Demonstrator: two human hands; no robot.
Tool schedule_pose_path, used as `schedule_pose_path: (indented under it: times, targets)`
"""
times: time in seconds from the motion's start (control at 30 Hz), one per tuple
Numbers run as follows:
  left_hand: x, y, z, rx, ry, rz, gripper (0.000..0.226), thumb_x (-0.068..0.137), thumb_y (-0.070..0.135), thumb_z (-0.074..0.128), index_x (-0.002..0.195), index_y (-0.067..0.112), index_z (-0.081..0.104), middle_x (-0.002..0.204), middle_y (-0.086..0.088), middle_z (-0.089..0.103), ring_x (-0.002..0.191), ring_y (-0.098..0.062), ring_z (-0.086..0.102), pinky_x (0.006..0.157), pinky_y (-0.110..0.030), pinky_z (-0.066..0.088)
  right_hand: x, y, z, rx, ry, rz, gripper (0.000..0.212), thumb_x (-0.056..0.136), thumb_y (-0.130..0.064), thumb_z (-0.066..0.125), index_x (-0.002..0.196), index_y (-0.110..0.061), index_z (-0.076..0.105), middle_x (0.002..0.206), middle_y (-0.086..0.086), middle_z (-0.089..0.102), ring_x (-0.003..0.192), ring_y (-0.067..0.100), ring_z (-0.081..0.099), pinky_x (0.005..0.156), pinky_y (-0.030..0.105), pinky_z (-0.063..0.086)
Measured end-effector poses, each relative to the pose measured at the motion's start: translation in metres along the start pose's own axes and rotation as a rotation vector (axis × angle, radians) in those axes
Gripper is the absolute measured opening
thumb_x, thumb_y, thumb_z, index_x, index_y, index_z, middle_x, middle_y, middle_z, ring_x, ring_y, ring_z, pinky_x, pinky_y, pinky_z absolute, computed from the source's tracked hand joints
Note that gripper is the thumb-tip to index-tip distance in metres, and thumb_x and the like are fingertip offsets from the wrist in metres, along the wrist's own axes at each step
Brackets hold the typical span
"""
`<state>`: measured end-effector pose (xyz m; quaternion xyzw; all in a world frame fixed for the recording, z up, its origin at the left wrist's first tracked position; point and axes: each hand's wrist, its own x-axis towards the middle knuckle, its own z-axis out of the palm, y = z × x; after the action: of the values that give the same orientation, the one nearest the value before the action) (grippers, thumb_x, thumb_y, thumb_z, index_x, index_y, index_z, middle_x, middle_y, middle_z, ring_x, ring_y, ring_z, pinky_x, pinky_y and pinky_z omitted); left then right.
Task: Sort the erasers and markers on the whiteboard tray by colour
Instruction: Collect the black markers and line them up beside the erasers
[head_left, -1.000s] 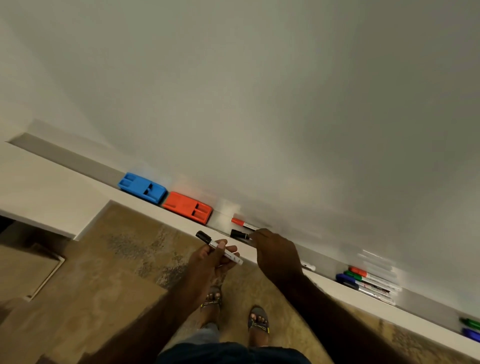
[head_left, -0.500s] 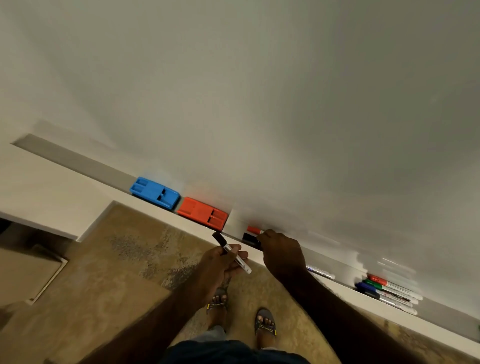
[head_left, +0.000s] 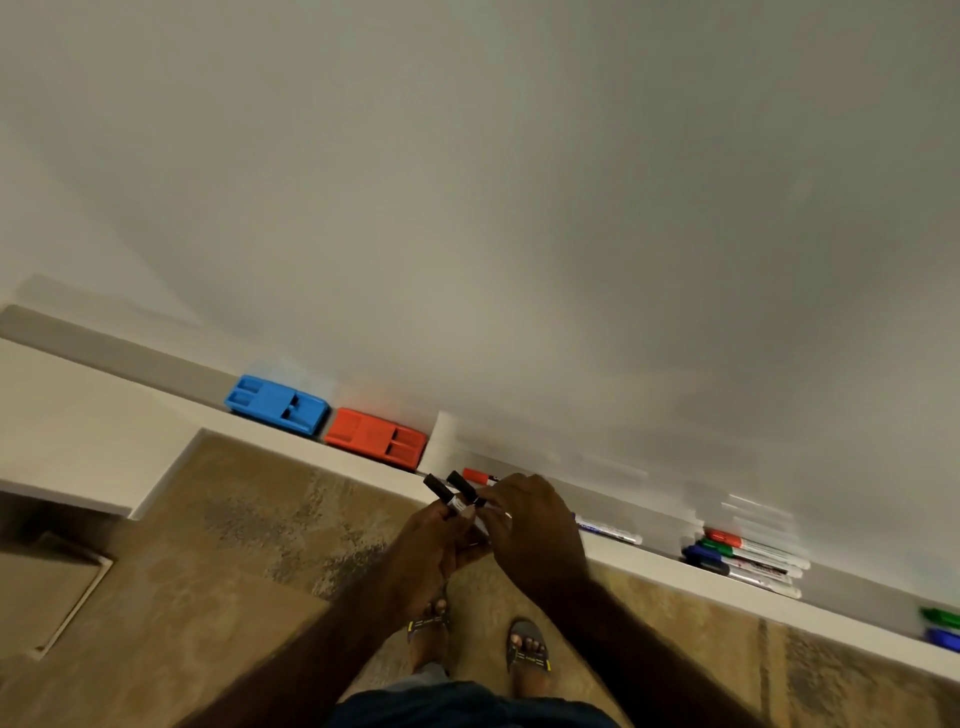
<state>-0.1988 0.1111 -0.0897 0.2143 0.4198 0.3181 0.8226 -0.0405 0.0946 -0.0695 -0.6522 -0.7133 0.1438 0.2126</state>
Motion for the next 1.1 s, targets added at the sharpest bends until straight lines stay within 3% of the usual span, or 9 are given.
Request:
schedule_pose_path:
  times: [0.1,0.23,0.33,0.43,0.53,0.73,0.83,1.1]
  targets:
    - [0.000,-0.006,0.003,-0.091,0.044,-0.011,0.032,0.102,0.018,0.051,0.126,0.000,0.063,0.121,-0.024,0.071,0.108,-0.035,0.071,0.083,-0.040,0.060,-0.005,0.001,0.002,0.033,-0.111,-0.013,0.022,0.100,-0.036,0.055,0.107,-0.022,0.070,0.106,-0.002,0.070,0.099,0.018,0.061,0.088,0.033,0.048]
    - [-0.002,-0.009,0.005,-0.034,0.110,-0.016,0.032,0.102,0.025,0.054,0.114,0.001,0.071,0.117,-0.026,0.072,0.104,-0.036,0.073,0.079,-0.039,0.062,-0.011,0.003,0.002,0.024,-0.235,-0.093,0.030,0.103,-0.035,0.050,0.119,-0.017,0.069,0.121,0.003,0.069,0.115,0.021,0.058,0.105,0.038,0.044]
    - [-0.003,-0.010,0.002,-0.039,0.184,-0.016,0.037,0.103,0.023,0.053,0.123,-0.007,0.061,0.120,-0.028,0.070,0.106,-0.038,0.071,0.078,-0.038,0.063,-0.009,0.010,-0.003,0.047,-0.213,-0.030,0.023,0.093,-0.019,0.065,0.114,-0.011,0.072,0.117,0.009,0.070,0.110,0.027,0.062,0.098,0.044,0.051]
    - [-0.007,-0.008,-0.001,-0.067,0.166,0.010,0.039,0.102,0.022,0.052,0.126,-0.009,0.056,0.123,-0.026,0.070,0.112,-0.041,0.069,0.079,-0.038,0.063,0.003,0.025,-0.005,-0.048,-0.223,0.046,0.034,0.090,-0.011,0.062,0.123,-0.017,0.067,0.122,0.001,0.068,0.110,0.019,0.058,0.093,0.033,0.049]
    - [-0.011,-0.009,-0.006,-0.068,0.167,0.024,0.044,0.096,0.024,0.057,0.125,-0.009,0.055,0.122,-0.027,0.070,0.113,-0.040,0.069,0.082,-0.040,0.063,0.015,0.036,-0.004,-0.152,-0.238,0.036,0.039,0.086,-0.003,0.061,0.121,-0.018,0.068,0.117,0.000,0.070,0.106,0.021,0.059,0.083,0.034,0.050]
    - [-0.012,-0.014,-0.014,-0.058,0.169,0.032,0.046,0.095,0.025,0.057,0.127,-0.008,0.055,0.122,-0.027,0.070,0.114,-0.040,0.069,0.087,-0.042,0.062,0.033,0.043,-0.001,-0.349,-0.338,-0.045,0.020,0.088,-0.012,0.057,0.102,-0.020,0.068,0.101,0.002,0.069,0.095,0.027,0.062,0.068,0.033,0.041]
    - [-0.012,-0.015,-0.016,-0.060,0.156,0.028,0.047,0.094,0.028,0.057,0.125,-0.008,0.057,0.123,-0.027,0.069,0.114,-0.040,0.069,0.084,-0.041,0.062,0.036,0.041,0.003,-0.371,-0.365,-0.054,0.016,0.091,-0.016,0.060,0.103,-0.018,0.070,0.101,0.004,0.070,0.093,0.027,0.064,0.071,0.034,0.045]
    - [-0.005,-0.016,-0.019,-0.043,0.163,0.039,0.047,0.095,0.029,0.058,0.124,-0.007,0.057,0.123,-0.027,0.069,0.115,-0.039,0.068,0.084,-0.040,0.062,0.019,0.055,-0.009,-0.306,-0.230,0.021,0.022,0.088,-0.014,0.063,0.106,-0.022,0.071,0.104,-0.002,0.071,0.090,0.023,0.067,0.068,0.033,0.052]
